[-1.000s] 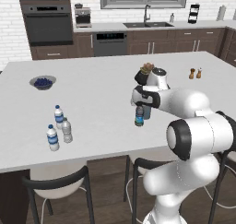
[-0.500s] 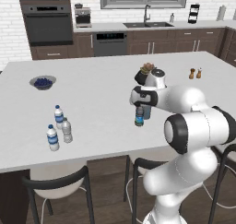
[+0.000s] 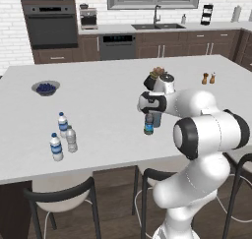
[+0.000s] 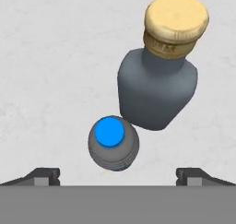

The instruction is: Move the plastic bottles in the middle to the plastics group, and the glass bottles in the middle to the glass group.

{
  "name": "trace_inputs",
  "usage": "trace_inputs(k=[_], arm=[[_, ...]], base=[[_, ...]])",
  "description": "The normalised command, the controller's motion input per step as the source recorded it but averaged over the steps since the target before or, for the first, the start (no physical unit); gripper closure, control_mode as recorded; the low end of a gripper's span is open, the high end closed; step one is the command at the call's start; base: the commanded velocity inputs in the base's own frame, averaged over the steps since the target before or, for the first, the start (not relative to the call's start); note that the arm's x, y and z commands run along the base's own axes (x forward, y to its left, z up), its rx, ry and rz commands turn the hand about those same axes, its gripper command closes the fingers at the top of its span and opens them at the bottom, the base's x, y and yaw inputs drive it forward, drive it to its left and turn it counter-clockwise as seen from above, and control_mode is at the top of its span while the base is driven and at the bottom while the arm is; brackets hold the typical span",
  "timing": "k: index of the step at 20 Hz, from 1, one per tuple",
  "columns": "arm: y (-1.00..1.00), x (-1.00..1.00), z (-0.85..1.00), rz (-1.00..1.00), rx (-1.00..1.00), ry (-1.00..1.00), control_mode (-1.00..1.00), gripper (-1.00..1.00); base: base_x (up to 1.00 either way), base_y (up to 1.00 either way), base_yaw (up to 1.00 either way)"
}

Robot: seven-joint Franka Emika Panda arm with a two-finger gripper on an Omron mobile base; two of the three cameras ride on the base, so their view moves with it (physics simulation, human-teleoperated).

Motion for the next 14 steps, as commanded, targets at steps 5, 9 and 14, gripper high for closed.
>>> trace_inputs(k=[5,9,14], arm=[[0.06,0.0,-0.21,0.0,0.0,0.0,-1.0,-1.0],[0.01,0.01,-0.25,0.0,0.0,0.0,-1.0,-1.0],[0.0,0.16,-0.03,0.0,0.0,0.0,-1.0,-1.0]], base=[[0.0,0.0,0.0],[0.0,0.0,0.0],[0.0,0.0,0.0]])
